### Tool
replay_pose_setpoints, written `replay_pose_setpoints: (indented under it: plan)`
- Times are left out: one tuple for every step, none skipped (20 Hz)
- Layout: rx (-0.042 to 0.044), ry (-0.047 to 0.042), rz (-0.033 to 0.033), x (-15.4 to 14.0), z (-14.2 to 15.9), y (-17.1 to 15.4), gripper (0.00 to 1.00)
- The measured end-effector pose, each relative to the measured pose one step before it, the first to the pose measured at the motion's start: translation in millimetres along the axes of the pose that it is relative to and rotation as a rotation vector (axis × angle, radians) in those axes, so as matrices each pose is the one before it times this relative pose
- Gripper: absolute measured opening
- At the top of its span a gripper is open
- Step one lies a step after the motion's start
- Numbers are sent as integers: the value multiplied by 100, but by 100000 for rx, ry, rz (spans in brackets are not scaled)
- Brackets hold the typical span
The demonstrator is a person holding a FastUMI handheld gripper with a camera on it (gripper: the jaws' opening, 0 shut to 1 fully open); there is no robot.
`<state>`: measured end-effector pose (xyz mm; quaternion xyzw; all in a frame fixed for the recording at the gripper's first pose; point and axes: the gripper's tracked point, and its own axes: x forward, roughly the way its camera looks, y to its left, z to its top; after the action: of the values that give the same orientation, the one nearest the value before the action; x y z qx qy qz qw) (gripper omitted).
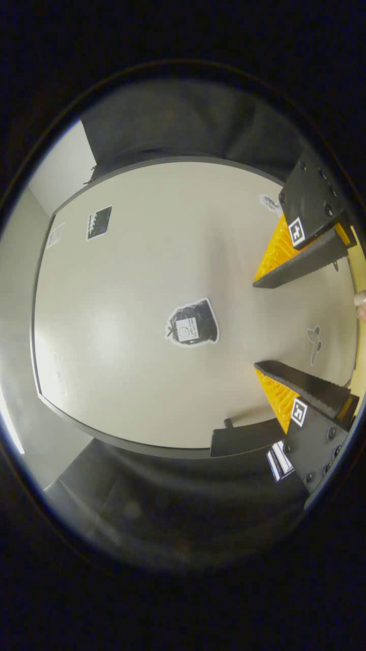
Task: Open the shoe cabinet door, grab the shoes and put them into the shoe cabinet, then close the shoe cabinet door.
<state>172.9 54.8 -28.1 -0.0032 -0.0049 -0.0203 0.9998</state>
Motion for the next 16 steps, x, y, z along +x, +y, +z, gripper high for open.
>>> replay_pose_setpoints:
  plan:
    - [522, 238, 1101, -22, -109, 18, 94]
    - [475, 534, 101, 248, -150, -304, 95]
    - [571, 640, -220, -244, 0, -492, 97]
    - [489, 133, -160, -374, 49, -336, 97]
    - [441, -759, 176, -442, 238, -315, 97]
    - [158, -1086, 98, -424, 333, -396, 97]
    - [40, -1097, -38, -520, 366, -744, 97]
    - [-91, -772, -33, -608, 266, -827, 97]
    - [37, -616, 4, -883, 259, -1026, 97]
    - [198, -528, 231, -779, 253, -1108, 97]
    - [260, -340, 361, -700, 30, -1227, 97]
    - [99, -343, 258, -724, 26, -1525, 97]
    - [-70, -297, 446, -760, 23, -1808, 97]
    - [-144, 89, 640, -738, -89, -1709, 97]
    - [-392, 377, 1005, -751, -219, -1747, 97]
    - [-742, 599, 917, -689, -281, -1702, 97]
